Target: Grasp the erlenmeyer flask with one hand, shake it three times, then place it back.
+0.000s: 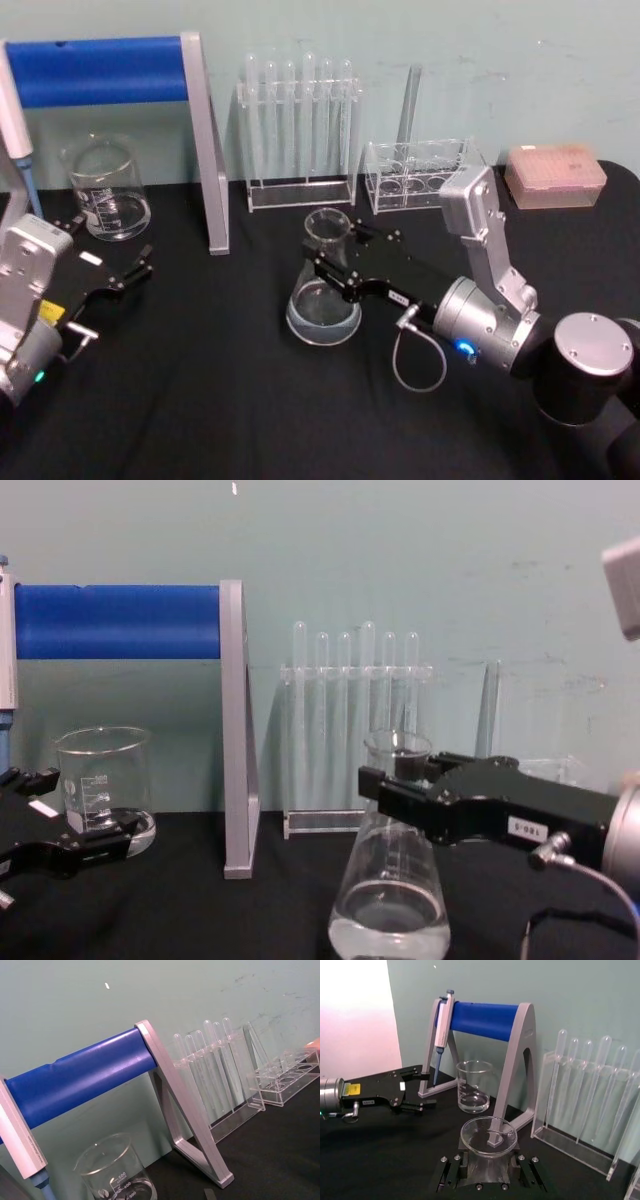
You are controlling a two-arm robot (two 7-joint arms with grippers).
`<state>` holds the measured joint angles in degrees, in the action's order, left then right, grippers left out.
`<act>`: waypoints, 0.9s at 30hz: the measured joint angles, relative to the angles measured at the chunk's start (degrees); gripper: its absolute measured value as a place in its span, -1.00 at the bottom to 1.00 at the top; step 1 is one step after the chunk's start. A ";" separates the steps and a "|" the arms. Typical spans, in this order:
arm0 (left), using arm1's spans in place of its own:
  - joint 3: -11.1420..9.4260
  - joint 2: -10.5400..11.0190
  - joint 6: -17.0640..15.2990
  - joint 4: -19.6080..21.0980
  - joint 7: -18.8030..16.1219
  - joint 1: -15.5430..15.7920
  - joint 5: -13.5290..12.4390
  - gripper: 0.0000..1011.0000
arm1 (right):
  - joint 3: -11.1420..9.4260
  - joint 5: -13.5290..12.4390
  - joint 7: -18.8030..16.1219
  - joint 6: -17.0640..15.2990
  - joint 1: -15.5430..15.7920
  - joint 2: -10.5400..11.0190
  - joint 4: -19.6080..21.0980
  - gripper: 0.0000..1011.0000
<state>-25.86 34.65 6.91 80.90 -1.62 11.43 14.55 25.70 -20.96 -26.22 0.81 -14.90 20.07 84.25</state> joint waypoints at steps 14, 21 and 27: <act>0.00 0.00 0.00 0.00 0.00 0.00 0.00 0.98 | 0.62 0.12 -0.29 -0.58 0.57 -0.27 -1.13 -0.11; 0.00 0.00 0.00 0.00 0.00 0.00 0.00 0.98 | 0.91 0.15 -0.49 -1.09 0.74 -0.28 -1.41 -0.11; 0.00 0.00 0.00 0.00 0.00 0.00 0.00 0.98 | 1.11 0.07 -0.53 -1.57 0.87 -0.30 -1.57 -0.11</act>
<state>-25.86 34.65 6.91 80.90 -1.62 11.43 14.55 26.82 -20.89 -26.75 -0.75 -14.03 19.77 82.68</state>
